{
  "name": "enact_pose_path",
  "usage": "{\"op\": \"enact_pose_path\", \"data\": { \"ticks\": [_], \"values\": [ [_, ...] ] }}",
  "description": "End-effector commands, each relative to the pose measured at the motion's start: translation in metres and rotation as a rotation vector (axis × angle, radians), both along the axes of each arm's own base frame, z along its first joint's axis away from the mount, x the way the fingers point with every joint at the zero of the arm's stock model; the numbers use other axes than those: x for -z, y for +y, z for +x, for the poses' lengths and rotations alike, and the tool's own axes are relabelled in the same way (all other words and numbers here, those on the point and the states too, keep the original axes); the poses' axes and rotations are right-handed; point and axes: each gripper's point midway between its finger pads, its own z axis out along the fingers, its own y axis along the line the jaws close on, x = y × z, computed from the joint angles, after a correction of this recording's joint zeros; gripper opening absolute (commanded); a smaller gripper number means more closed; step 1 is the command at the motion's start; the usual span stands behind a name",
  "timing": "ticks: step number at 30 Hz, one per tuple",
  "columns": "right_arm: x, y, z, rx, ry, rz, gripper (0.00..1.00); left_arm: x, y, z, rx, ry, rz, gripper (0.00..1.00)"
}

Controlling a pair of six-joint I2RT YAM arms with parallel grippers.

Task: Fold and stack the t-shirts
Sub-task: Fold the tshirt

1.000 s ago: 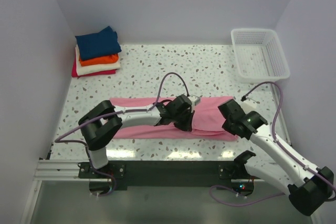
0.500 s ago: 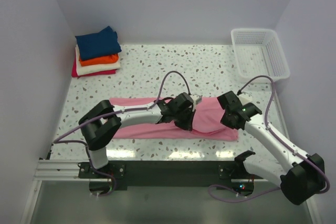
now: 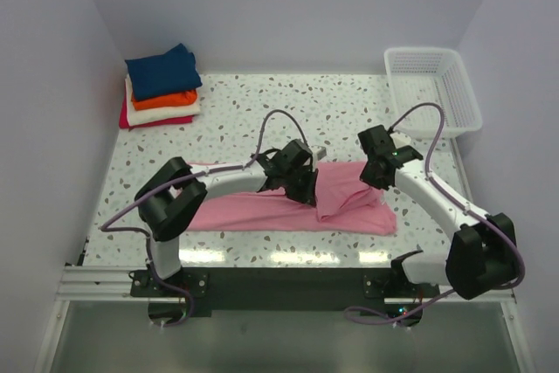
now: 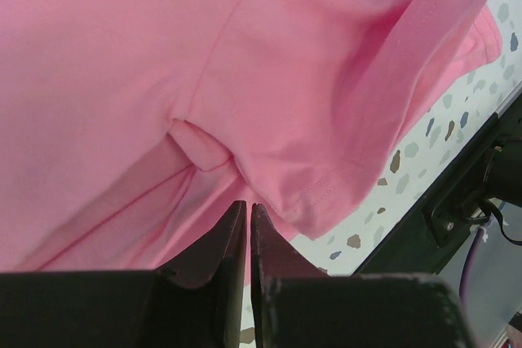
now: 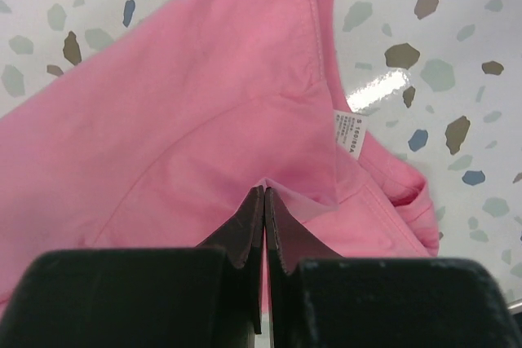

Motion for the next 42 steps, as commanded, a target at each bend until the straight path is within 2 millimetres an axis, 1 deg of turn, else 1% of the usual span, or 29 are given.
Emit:
{"op": "enact_pose_path", "data": {
  "ticks": [1, 5, 8, 11, 12, 13, 14, 16, 19, 20, 21, 22, 23, 26, 27, 29, 30, 31, 32, 33, 34, 35, 36, 37, 38, 39, 40, 41, 42],
  "values": [
    [-0.012, 0.003, 0.031, -0.008, -0.073, 0.041, 0.00, -0.007, -0.004, 0.006, -0.001, 0.029, -0.073, 0.11],
    [-0.016, 0.012, 0.052, -0.037, -0.088, 0.060, 0.00, -0.010, 0.002, 0.016, -0.025, 0.027, -0.081, 0.13],
    [-0.012, 0.021, 0.067, -0.067, -0.071, 0.070, 0.00, -0.016, 0.006, 0.022, -0.036, 0.013, -0.083, 0.14],
    [-0.007, 0.024, 0.081, -0.069, -0.062, 0.061, 0.00, -0.022, 0.013, 0.027, -0.053, -0.011, -0.073, 0.16],
    [-0.006, 0.023, 0.084, -0.062, -0.060, 0.060, 0.00, -0.027, 0.015, 0.028, -0.056, -0.023, -0.076, 0.16],
    [-0.006, 0.024, 0.088, -0.063, -0.059, 0.058, 0.00, -0.027, 0.020, 0.031, -0.068, -0.032, -0.061, 0.18],
    [0.000, 0.021, 0.090, -0.052, -0.045, 0.054, 0.00, -0.032, 0.022, 0.032, -0.070, -0.046, -0.062, 0.20],
    [0.004, 0.018, 0.093, -0.043, -0.037, 0.057, 0.00, -0.033, 0.029, 0.034, -0.087, -0.054, -0.058, 0.22],
    [0.012, 0.015, 0.095, -0.035, -0.025, 0.070, 0.00, -0.038, 0.033, 0.034, -0.093, -0.065, -0.063, 0.28],
    [0.015, 0.015, 0.096, -0.038, -0.019, 0.074, 0.00, -0.040, 0.033, 0.034, -0.091, -0.072, -0.068, 0.32],
    [0.016, 0.016, 0.096, -0.042, -0.017, 0.079, 0.00, -0.045, 0.033, 0.035, -0.092, -0.083, -0.082, 0.33],
    [0.017, 0.018, 0.095, -0.047, -0.014, 0.088, 0.00, -0.045, 0.032, 0.033, -0.085, -0.082, -0.090, 0.35],
    [0.018, 0.020, 0.095, -0.052, -0.015, 0.095, 0.00, -0.047, 0.032, 0.034, -0.084, -0.087, -0.096, 0.38],
    [0.016, 0.021, 0.093, -0.062, -0.014, 0.105, 0.00, -0.051, 0.027, 0.031, -0.055, -0.085, -0.122, 0.42],
    [0.011, 0.021, 0.091, -0.064, -0.022, 0.107, 0.19, -0.050, 0.027, 0.030, -0.049, -0.083, -0.118, 0.42],
    [0.006, 0.016, 0.085, -0.055, -0.022, 0.096, 0.37, -0.051, 0.028, 0.031, -0.053, -0.089, -0.113, 0.43],
    [0.002, 0.015, 0.083, -0.055, -0.028, 0.092, 0.44, -0.052, 0.031, 0.031, -0.056, -0.095, -0.102, 0.43],
    [-0.006, 0.013, 0.078, -0.054, -0.047, 0.096, 0.56, -0.052, 0.037, 0.039, -0.093, -0.126, -0.069, 0.43],
    [-0.007, 0.012, 0.073, -0.048, -0.043, 0.098, 0.62, -0.053, 0.042, 0.043, -0.116, -0.145, -0.049, 0.43],
    [-0.011, 0.012, 0.069, -0.046, -0.049, 0.104, 0.66, -0.058, 0.050, 0.045, -0.143, -0.164, -0.029, 0.43],
    [-0.009, 0.011, 0.061, -0.045, -0.040, 0.111, 0.67, -0.056, 0.065, 0.056, -0.205, -0.195, 0.016, 0.43],
    [-0.016, 0.013, 0.056, -0.044, -0.062, 0.134, 0.68, -0.055, 0.074, 0.060, -0.240, -0.206, 0.041, 0.42],
    [-0.018, 0.014, 0.052, -0.046, -0.071, 0.150, 0.69, -0.059, 0.082, 0.063, -0.275, -0.216, 0.049, 0.42],
    [-0.008, 0.015, 0.041, -0.052, -0.050, 0.165, 0.69, -0.054, 0.096, 0.067, -0.319, -0.224, 0.082, 0.42],
    [-0.013, 0.019, 0.040, -0.056, -0.087, 0.197, 0.70, -0.057, 0.104, 0.068, -0.348, -0.239, 0.090, 0.43],
    [-0.010, 0.023, 0.034, -0.067, -0.078, 0.223, 0.70, -0.054, 0.112, 0.068, -0.381, -0.242, 0.113, 0.43],
    [-0.001, 0.023, 0.026, -0.067, -0.055, 0.229, 0.70, -0.047, 0.124, 0.068, -0.417, -0.253, 0.153, 0.43],
    [0.000, 0.025, 0.024, -0.072, -0.061, 0.239, 0.70, -0.044, 0.129, 0.066, -0.434, -0.256, 0.167, 0.43],
    [0.007, 0.027, 0.018, -0.082, -0.041, 0.245, 0.70, -0.036, 0.138, 0.058, -0.455, -0.242, 0.187, 0.43]
  ]
}}
